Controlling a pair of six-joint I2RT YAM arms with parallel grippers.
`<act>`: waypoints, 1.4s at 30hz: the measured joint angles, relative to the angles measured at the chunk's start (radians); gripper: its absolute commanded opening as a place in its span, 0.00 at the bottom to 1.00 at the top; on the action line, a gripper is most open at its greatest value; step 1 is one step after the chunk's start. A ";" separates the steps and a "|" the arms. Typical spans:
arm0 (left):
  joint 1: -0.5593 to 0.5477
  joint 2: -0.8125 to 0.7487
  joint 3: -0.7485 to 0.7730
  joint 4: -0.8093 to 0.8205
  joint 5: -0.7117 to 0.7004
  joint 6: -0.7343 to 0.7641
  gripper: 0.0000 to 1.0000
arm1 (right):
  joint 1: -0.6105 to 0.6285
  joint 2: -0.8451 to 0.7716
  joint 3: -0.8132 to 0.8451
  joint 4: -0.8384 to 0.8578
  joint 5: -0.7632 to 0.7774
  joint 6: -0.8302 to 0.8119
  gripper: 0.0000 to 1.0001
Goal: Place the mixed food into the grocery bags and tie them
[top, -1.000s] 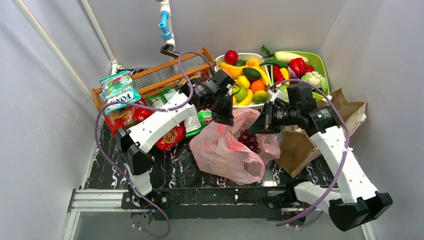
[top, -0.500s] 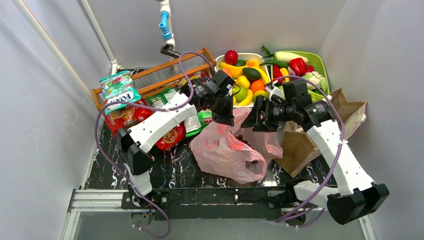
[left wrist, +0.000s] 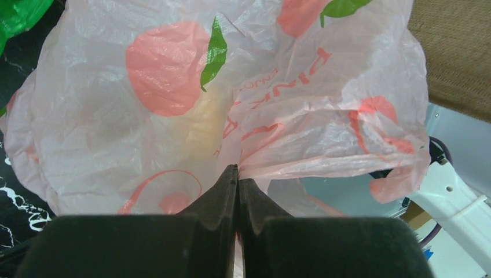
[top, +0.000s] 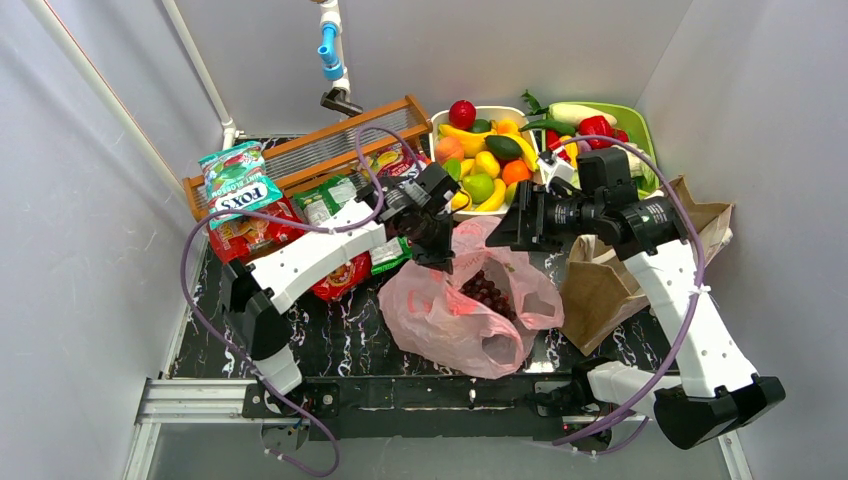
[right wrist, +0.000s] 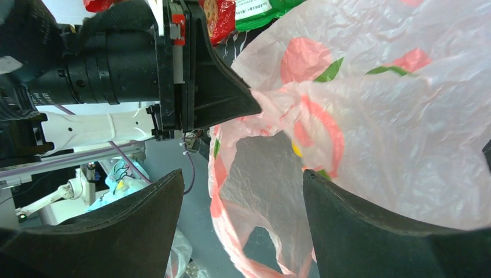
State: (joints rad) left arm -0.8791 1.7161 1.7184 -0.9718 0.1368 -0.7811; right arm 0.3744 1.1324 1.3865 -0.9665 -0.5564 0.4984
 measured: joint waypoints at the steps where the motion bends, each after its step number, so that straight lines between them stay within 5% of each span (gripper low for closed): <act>1: 0.000 -0.016 -0.023 0.004 0.002 -0.002 0.00 | 0.000 0.000 0.014 -0.007 0.005 -0.009 0.82; 22: -0.029 -0.386 -0.385 0.073 0.080 0.109 0.00 | 0.013 -0.032 -0.014 -0.067 0.006 -0.084 0.83; 42: -0.034 -0.427 -0.351 -0.050 -0.086 0.042 0.00 | 0.016 0.153 0.009 0.056 0.262 0.035 0.78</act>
State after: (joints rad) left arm -0.9131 1.2888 1.3670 -1.0214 0.0509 -0.7387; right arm 0.3908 1.2850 1.3952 -0.9100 -0.2939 0.5335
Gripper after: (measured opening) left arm 0.009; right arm 0.785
